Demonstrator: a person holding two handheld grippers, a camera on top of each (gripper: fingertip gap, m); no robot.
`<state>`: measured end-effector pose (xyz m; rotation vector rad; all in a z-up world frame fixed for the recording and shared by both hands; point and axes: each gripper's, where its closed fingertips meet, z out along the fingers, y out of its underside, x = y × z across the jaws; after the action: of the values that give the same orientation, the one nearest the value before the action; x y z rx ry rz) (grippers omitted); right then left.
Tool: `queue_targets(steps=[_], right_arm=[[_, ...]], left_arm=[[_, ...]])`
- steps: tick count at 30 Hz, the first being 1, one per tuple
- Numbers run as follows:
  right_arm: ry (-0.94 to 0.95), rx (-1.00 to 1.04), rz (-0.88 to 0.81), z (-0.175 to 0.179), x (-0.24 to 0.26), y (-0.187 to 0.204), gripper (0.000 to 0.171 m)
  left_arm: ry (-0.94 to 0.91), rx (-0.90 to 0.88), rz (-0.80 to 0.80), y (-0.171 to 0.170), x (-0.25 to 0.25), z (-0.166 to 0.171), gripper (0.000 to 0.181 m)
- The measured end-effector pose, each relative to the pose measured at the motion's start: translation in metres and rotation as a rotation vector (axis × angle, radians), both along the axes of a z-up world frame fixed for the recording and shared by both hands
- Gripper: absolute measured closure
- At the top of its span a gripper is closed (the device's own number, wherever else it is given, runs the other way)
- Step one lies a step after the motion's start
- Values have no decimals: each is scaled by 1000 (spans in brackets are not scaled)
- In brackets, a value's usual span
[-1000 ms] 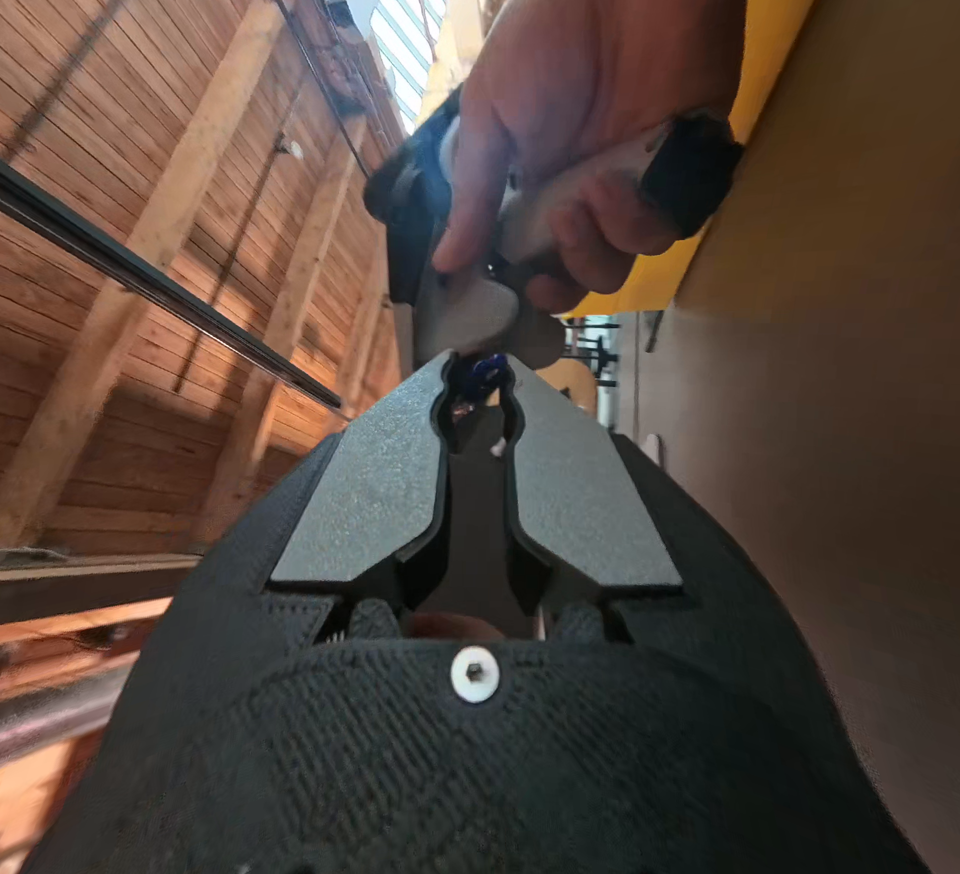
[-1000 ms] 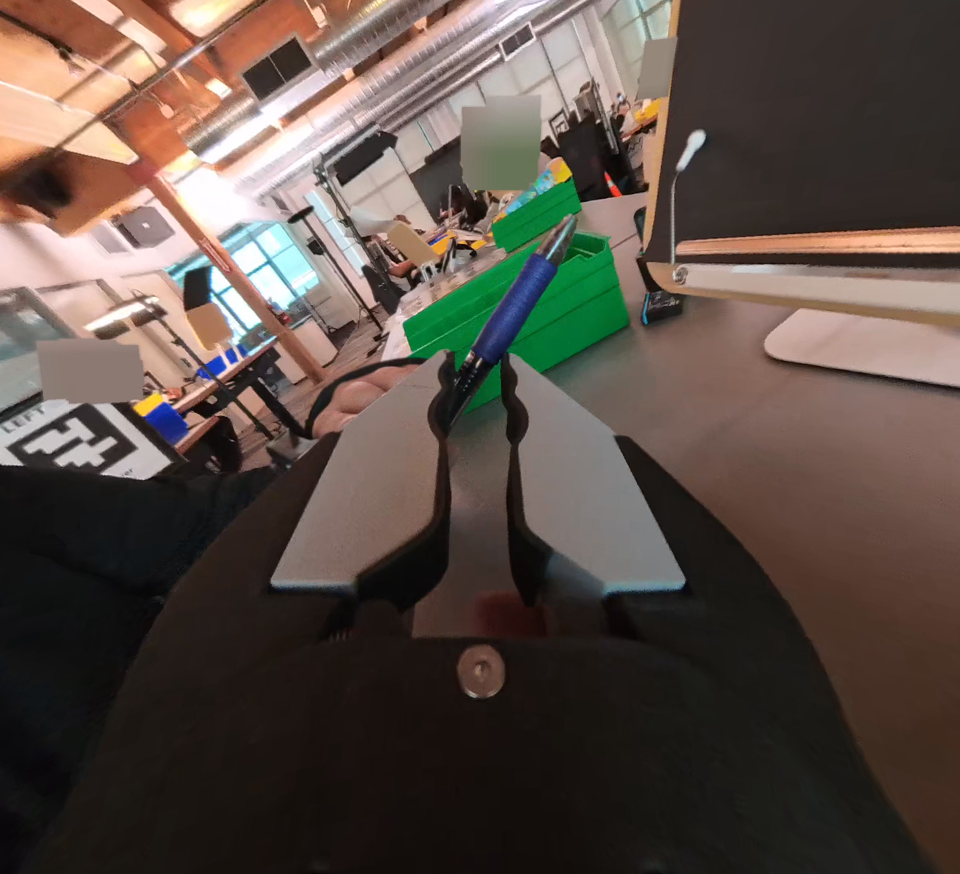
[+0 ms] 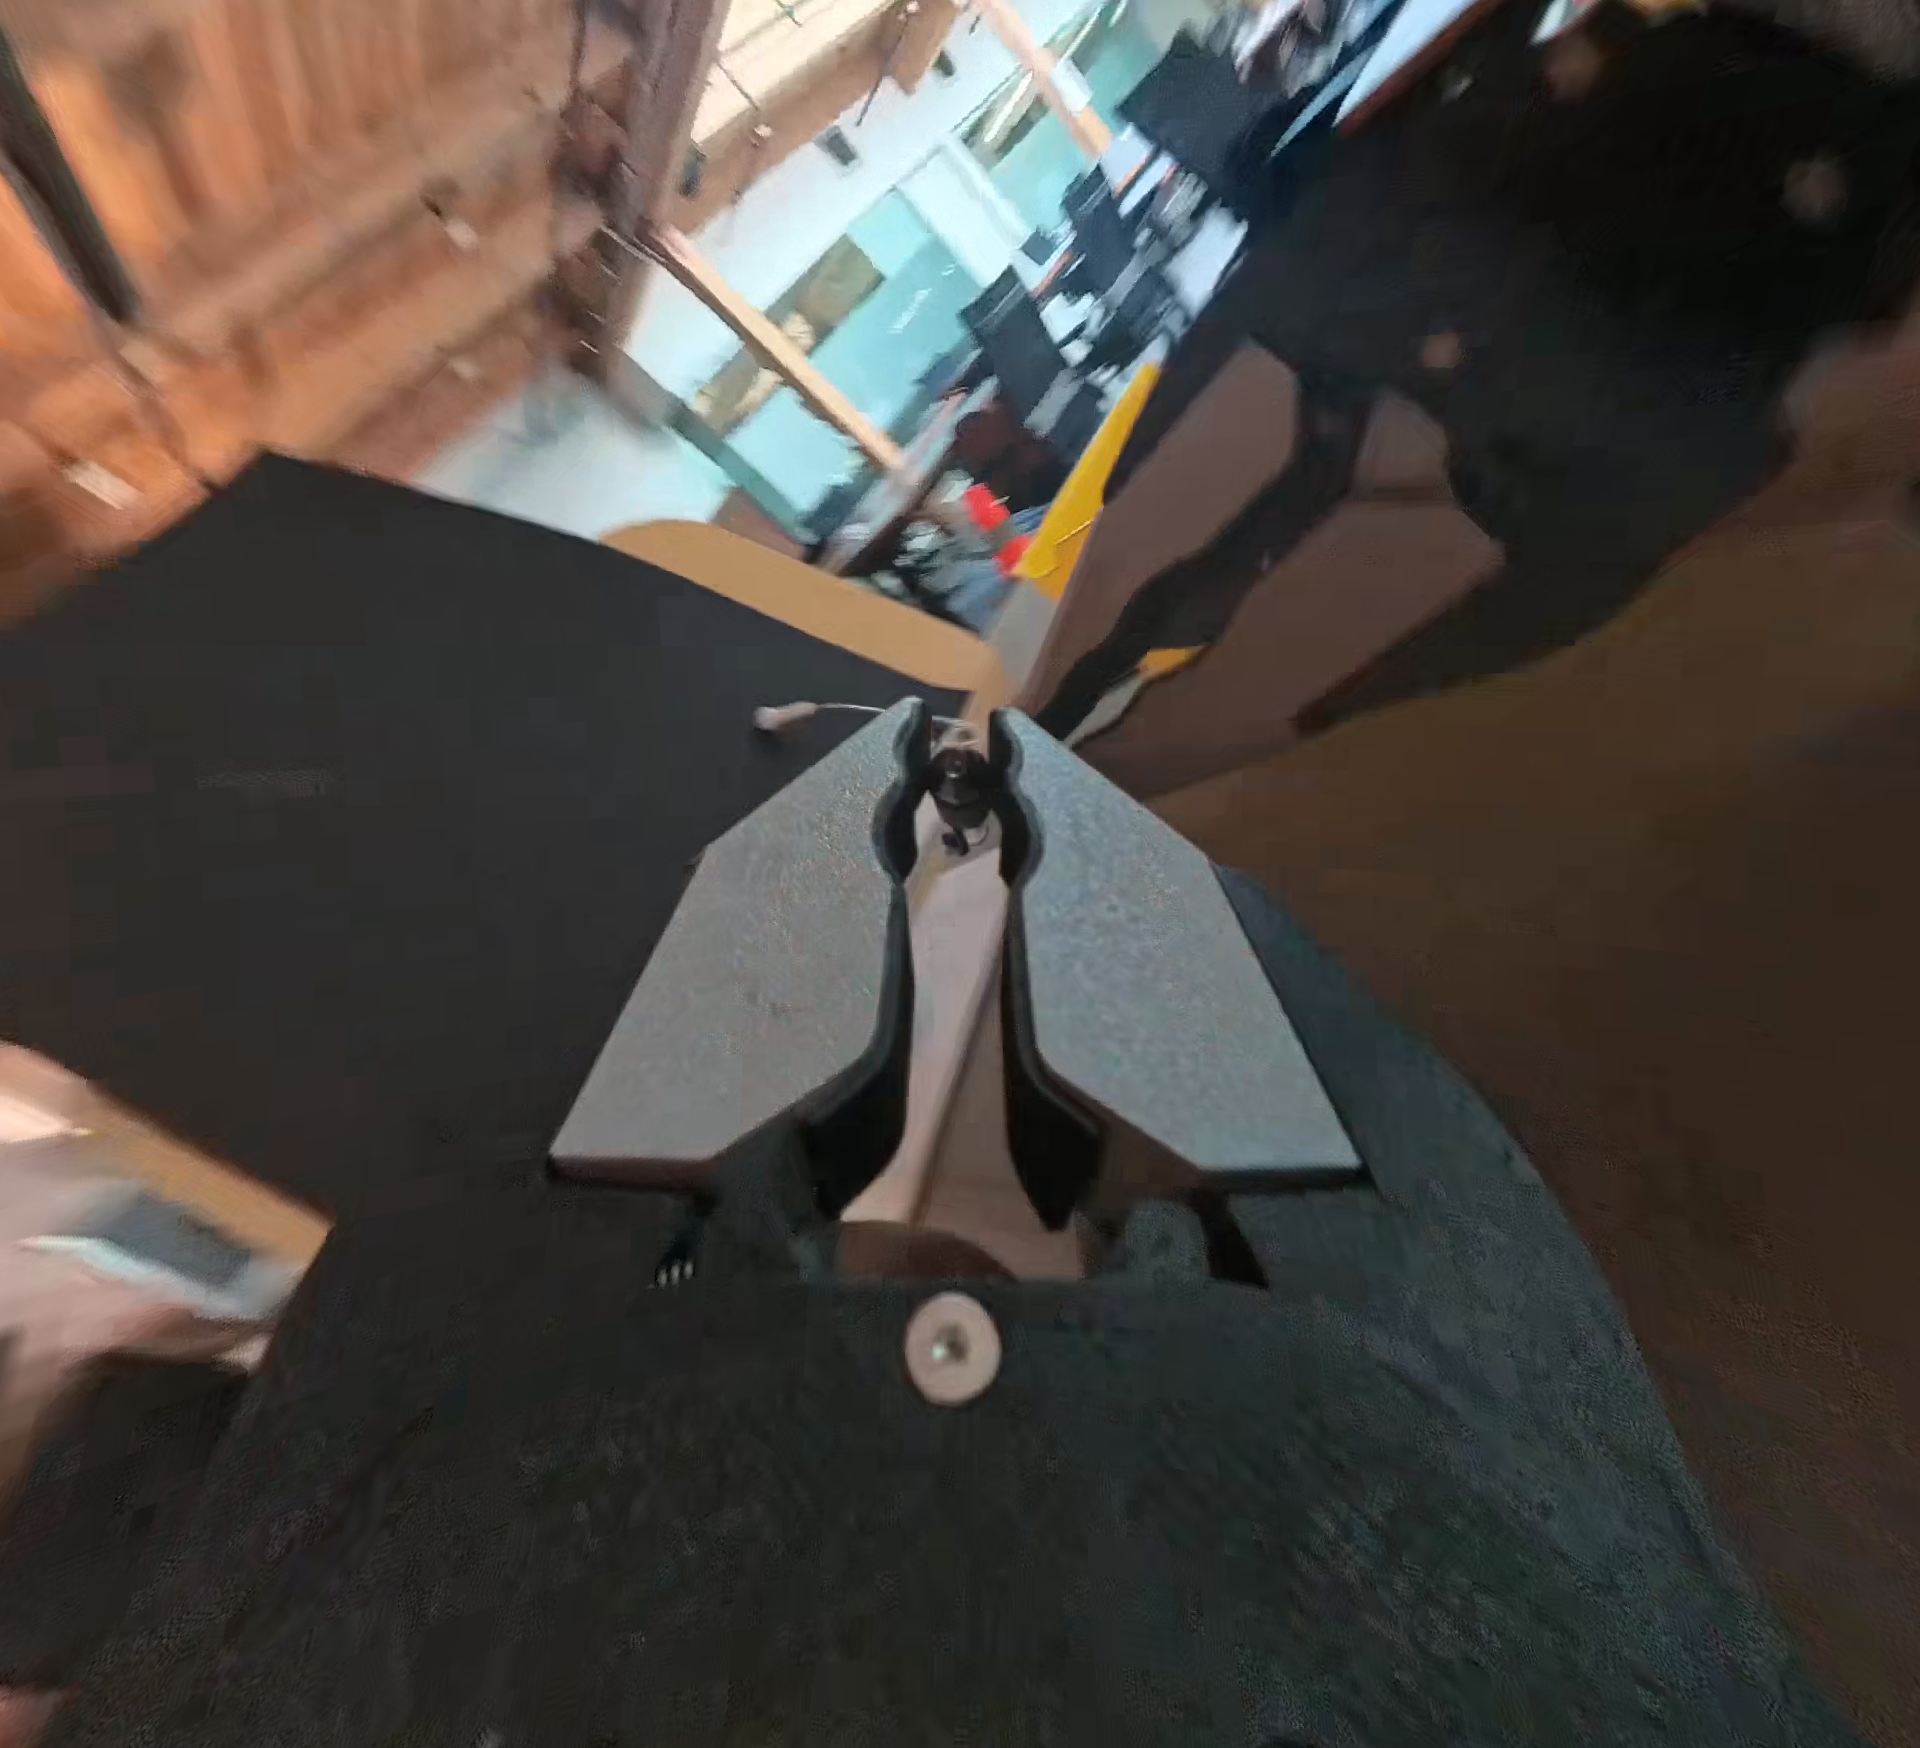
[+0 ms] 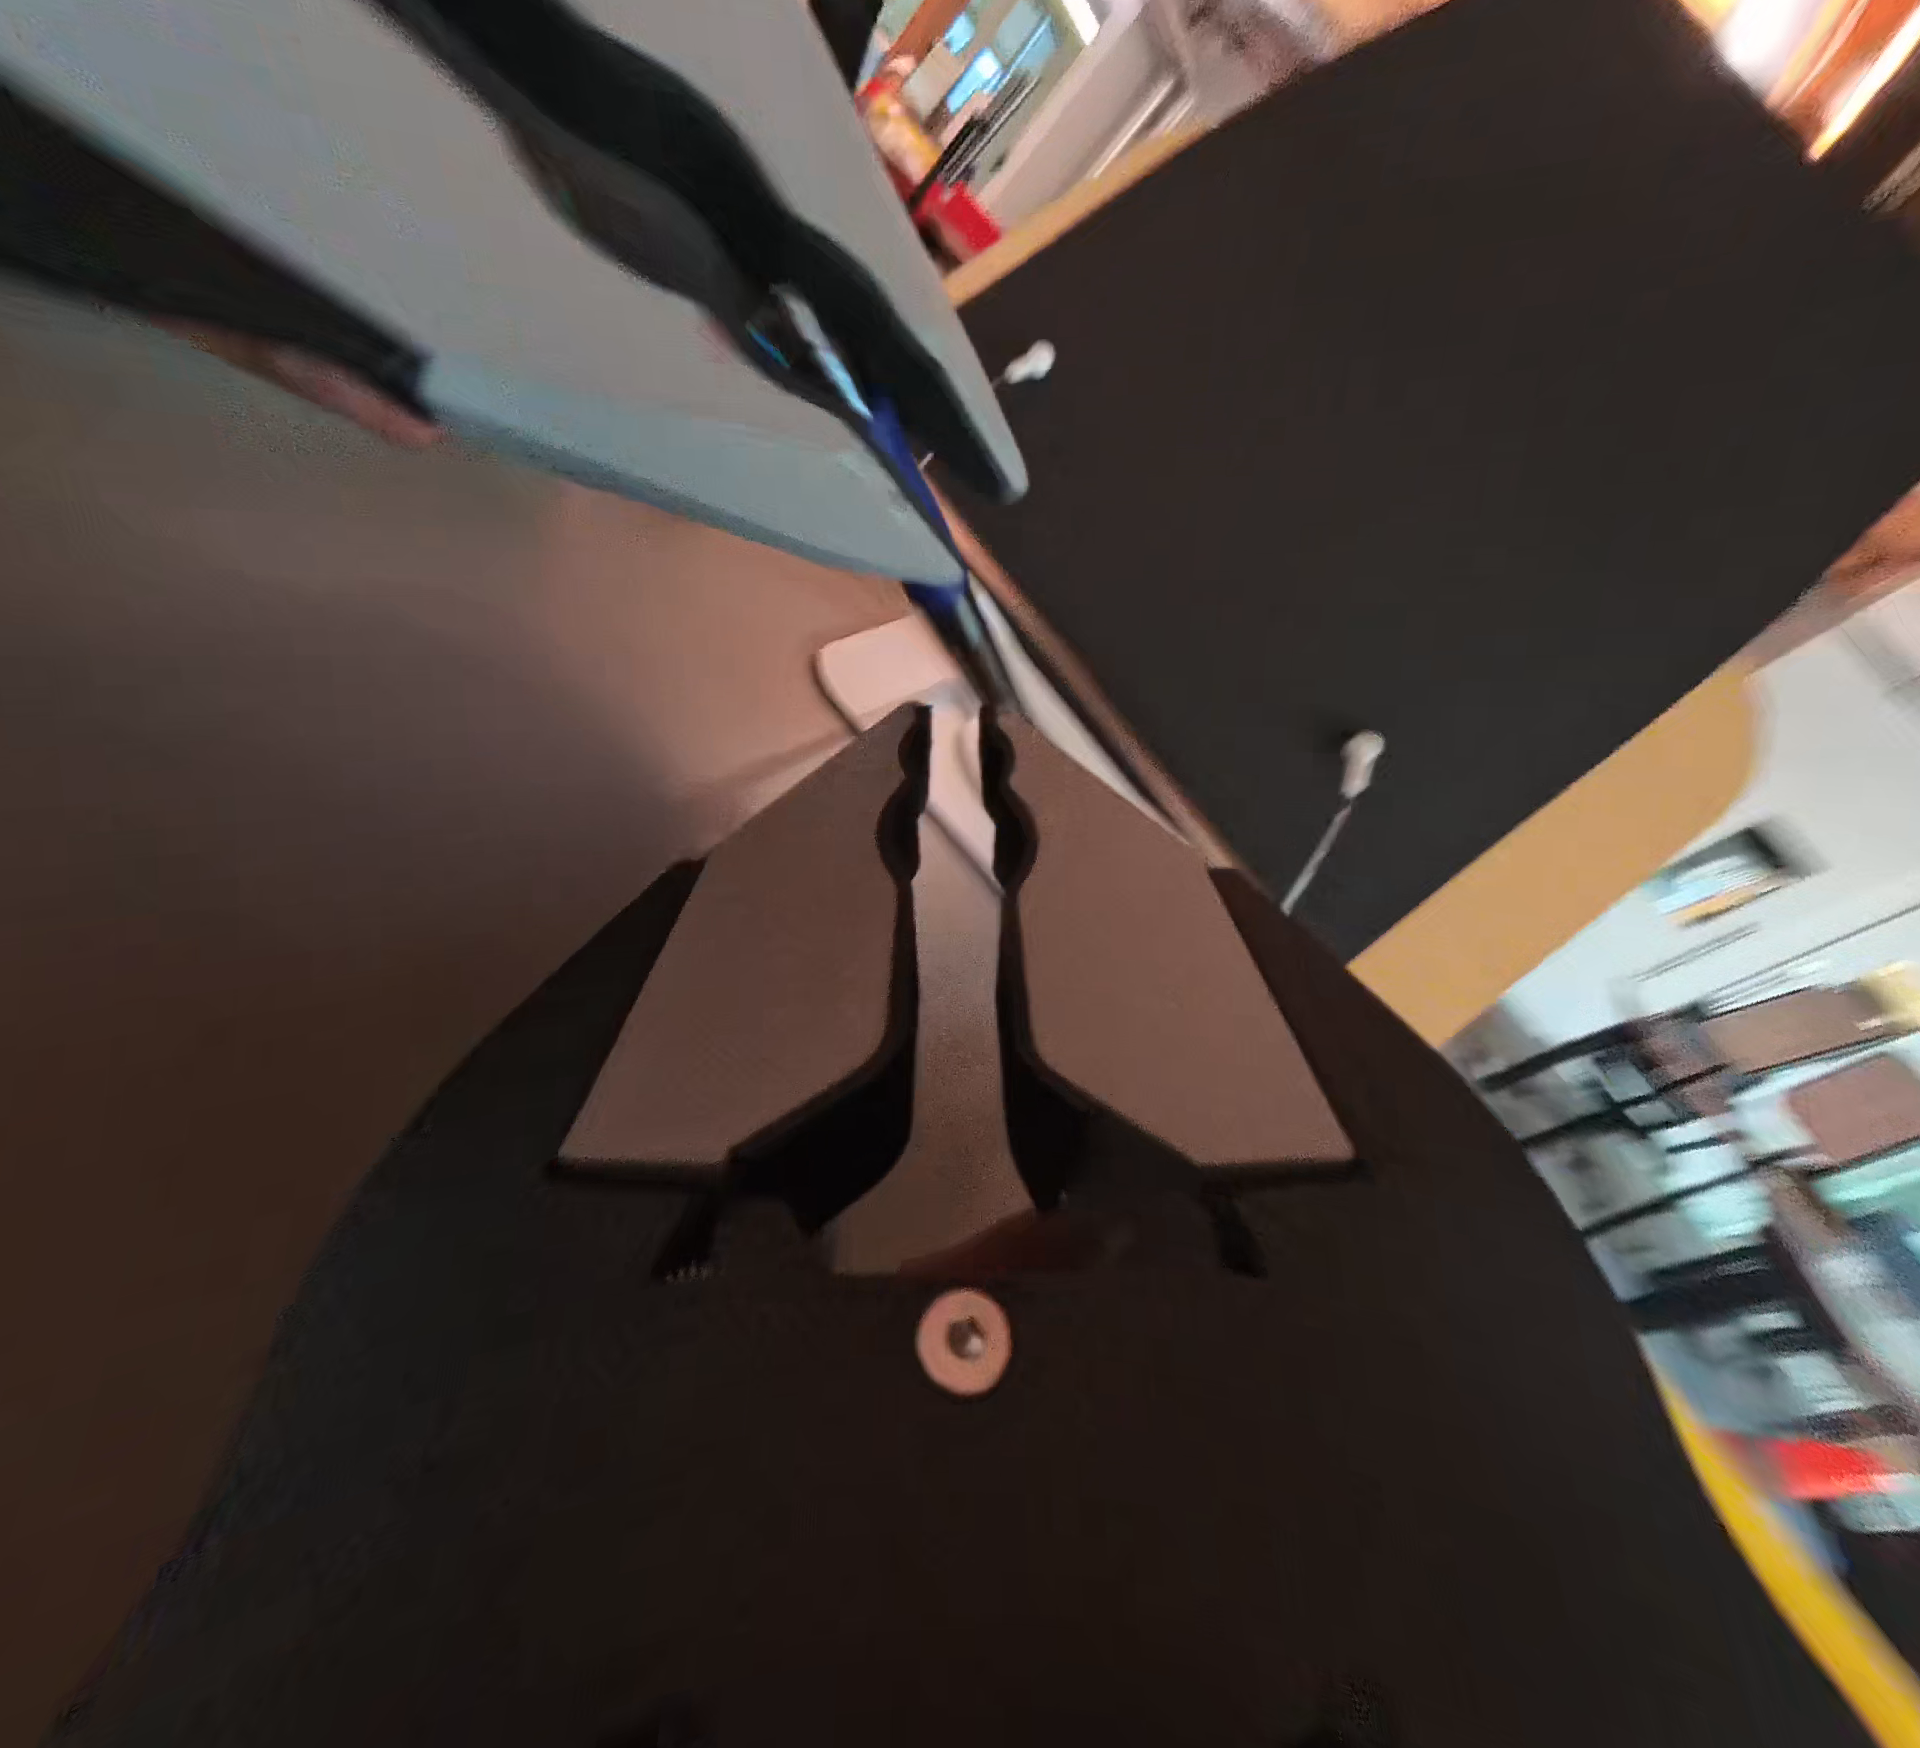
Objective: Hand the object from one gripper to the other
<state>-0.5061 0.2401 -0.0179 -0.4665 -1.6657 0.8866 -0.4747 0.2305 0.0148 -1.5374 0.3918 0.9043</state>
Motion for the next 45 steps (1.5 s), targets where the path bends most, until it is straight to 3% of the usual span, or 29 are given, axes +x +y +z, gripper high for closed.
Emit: queue_targets(steps=[3,6,8,15,17,19,24,30,35,37,40,45], right_arm=[[-265,-414,123,-2,1,7,170],[-514,-893,381,17,12,10,136],[-572,-1087,528,35,21,14,140],[-736,-1212,721,40,36,-8,125],[-742,-1228,783,44,41,-14,154],[-719,-1191,773,43,40,-14,157],[-447,-949,517,45,25,9,165],[-182,-375,144,27,9,21,164],[-5,87,35,10,8,1,164],[62,173,36,8,10,-9,164],[83,177,10,8,9,-11,164],[116,131,-47,17,5,2,158]], left_arm=[[386,-32,105,-3,6,2,173],[625,-39,105,0,20,-2,173],[722,-17,113,2,29,1,173],[889,-3,86,11,57,-1,170],[844,-5,78,15,57,-5,164],[749,-1,50,17,57,-8,159],[186,6,-106,19,43,-19,134],[-252,150,-154,5,12,2,138],[-551,232,-219,1,3,11,138],[-622,242,-241,1,1,11,144],[-588,197,-269,2,7,6,169],[-459,113,-175,5,2,-2,170]])
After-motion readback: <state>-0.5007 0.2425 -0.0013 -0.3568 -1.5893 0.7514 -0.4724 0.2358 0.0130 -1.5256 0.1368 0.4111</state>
